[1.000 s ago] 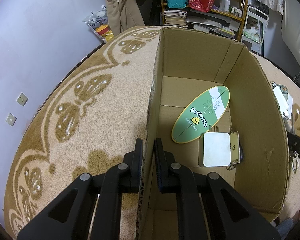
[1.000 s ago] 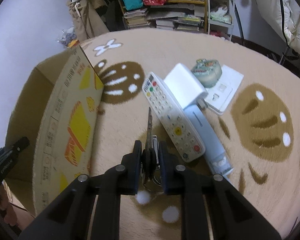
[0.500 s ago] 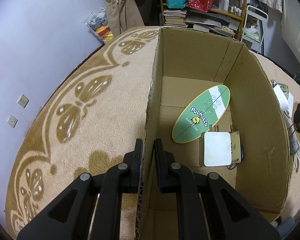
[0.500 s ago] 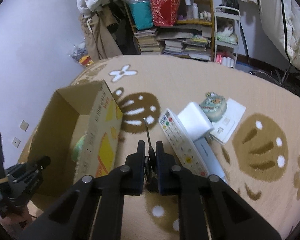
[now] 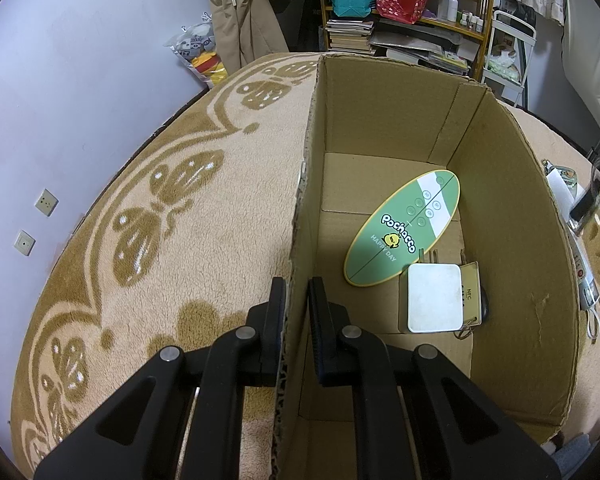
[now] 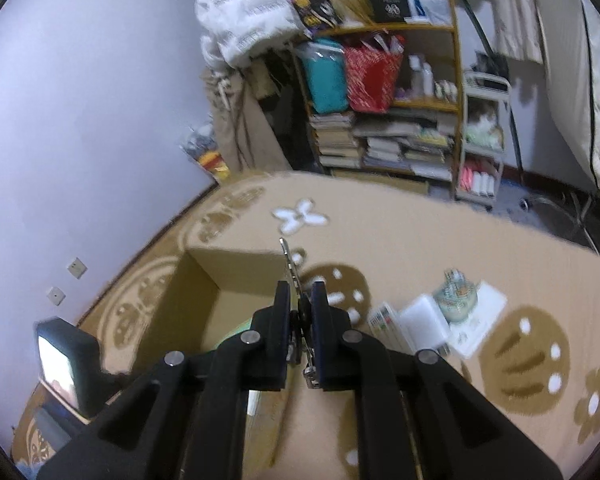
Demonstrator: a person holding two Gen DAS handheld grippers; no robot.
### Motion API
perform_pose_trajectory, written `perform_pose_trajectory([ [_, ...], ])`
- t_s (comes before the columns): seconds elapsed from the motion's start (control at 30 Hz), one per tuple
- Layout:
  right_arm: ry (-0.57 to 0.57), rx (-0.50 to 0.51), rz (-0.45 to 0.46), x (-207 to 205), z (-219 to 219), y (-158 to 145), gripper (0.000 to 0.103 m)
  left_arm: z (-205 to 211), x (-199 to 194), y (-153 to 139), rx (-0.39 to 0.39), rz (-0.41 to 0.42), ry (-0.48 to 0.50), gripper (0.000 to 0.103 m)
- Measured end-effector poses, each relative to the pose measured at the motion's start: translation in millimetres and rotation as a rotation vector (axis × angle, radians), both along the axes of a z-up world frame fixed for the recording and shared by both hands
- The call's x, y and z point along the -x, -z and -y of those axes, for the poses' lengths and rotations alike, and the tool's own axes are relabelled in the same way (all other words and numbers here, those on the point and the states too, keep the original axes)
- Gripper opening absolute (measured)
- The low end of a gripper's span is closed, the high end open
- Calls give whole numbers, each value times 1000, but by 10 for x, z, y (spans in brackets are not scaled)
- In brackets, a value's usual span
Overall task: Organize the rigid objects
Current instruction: 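Carry the keys into the box and open the right gripper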
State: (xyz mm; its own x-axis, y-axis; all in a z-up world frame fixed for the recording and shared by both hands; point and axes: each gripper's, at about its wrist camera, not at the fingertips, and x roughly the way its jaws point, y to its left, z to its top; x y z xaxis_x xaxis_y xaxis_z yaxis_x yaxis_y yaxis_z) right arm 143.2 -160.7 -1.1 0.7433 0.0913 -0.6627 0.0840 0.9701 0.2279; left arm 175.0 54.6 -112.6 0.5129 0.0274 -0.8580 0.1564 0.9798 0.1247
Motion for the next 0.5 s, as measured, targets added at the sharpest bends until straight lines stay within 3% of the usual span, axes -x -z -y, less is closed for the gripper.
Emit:
perform_pose_trajectory([
  [0.23, -83, 25, 58, -120, -290, -266, 11, 1, 1, 0, 0, 0, 0, 11],
  [0.5, -147, 21, 30, -205, -566, -138, 11, 1, 0, 0, 0, 0, 0, 11],
])
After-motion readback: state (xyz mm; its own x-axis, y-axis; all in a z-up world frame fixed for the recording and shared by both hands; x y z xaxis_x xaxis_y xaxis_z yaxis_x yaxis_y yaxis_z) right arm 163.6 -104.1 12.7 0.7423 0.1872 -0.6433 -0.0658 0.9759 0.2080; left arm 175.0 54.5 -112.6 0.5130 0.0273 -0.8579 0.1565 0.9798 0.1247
